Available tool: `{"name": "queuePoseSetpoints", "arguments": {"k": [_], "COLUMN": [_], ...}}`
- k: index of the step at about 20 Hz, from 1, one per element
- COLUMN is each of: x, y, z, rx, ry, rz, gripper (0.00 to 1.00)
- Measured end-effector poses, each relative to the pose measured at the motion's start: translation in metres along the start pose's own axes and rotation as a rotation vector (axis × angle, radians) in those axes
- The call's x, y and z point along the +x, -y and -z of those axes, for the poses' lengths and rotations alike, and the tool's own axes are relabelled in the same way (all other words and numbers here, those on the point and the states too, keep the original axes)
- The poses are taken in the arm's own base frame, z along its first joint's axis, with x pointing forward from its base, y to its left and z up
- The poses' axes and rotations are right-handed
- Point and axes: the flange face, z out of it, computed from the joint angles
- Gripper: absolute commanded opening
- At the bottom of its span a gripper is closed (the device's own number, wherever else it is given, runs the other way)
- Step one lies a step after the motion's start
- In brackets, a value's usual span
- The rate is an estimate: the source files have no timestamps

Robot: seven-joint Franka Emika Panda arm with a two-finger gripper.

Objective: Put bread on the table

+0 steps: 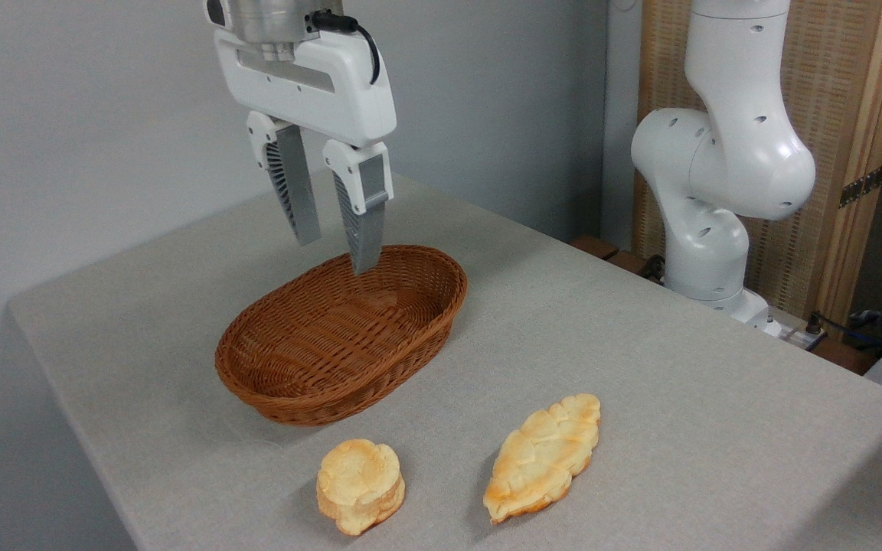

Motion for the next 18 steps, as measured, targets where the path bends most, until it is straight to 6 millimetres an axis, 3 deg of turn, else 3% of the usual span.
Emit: {"name": "queuePoseSetpoints", "arguments": {"k": [18], "x": [-0.0097], "y": [0.0048], "z": [0.0045], "rx": [-0.035], "ry": [0.021], "rz": [-0.022], "gripper": [1.00]}}
